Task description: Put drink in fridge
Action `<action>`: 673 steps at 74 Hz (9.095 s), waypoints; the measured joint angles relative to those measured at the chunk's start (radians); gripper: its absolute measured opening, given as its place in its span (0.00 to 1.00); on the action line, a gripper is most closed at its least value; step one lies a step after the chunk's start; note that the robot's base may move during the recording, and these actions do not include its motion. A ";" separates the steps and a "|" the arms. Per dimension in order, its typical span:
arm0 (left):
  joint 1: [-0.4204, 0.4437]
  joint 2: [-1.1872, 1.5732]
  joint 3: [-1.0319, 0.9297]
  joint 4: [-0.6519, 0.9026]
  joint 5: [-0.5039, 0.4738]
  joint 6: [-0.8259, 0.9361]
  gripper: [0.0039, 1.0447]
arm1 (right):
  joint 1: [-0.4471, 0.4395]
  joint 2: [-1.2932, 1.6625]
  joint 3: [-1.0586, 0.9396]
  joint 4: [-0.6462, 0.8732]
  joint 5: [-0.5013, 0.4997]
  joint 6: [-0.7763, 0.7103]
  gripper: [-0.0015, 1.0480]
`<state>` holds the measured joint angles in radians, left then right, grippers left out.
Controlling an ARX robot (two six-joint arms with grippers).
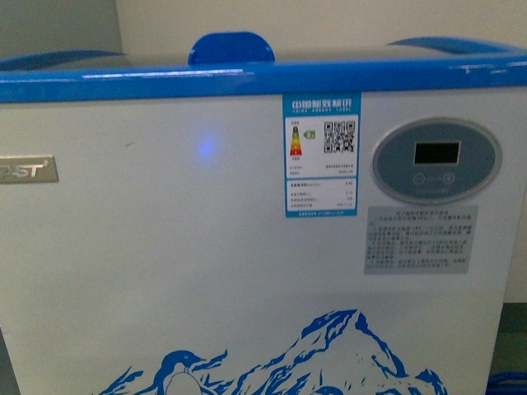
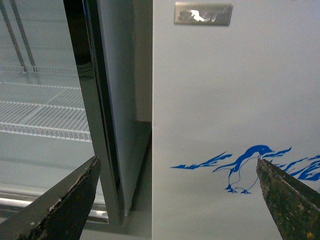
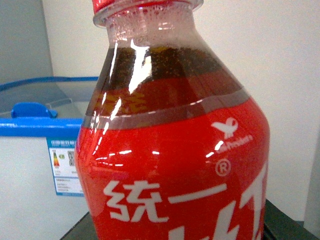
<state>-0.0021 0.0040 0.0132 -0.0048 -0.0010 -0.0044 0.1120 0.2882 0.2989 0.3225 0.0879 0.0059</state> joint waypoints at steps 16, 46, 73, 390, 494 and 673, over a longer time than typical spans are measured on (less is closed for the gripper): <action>0.000 0.000 0.000 0.000 0.001 0.000 0.92 | 0.000 0.000 0.000 0.000 -0.001 0.000 0.40; 0.000 0.000 0.000 0.000 0.000 0.000 0.92 | 0.000 0.000 0.000 0.000 0.000 -0.002 0.40; 0.064 0.134 0.063 -0.119 0.235 -0.114 0.92 | 0.000 0.000 0.000 0.000 0.001 -0.002 0.40; -0.260 2.752 2.870 -0.283 0.285 1.176 0.92 | 0.002 0.000 0.000 0.000 0.002 -0.002 0.40; -0.015 1.463 1.332 0.202 0.456 -0.030 0.92 | 0.002 0.000 0.000 0.000 0.002 -0.002 0.40; 0.021 0.644 0.328 0.268 0.288 -0.211 0.92 | -0.138 1.268 1.205 -0.495 -0.706 -0.283 0.40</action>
<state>0.0185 0.6479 0.3412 0.2634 0.2871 -0.2153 -0.0261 1.5566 1.5036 -0.1726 -0.6178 -0.2775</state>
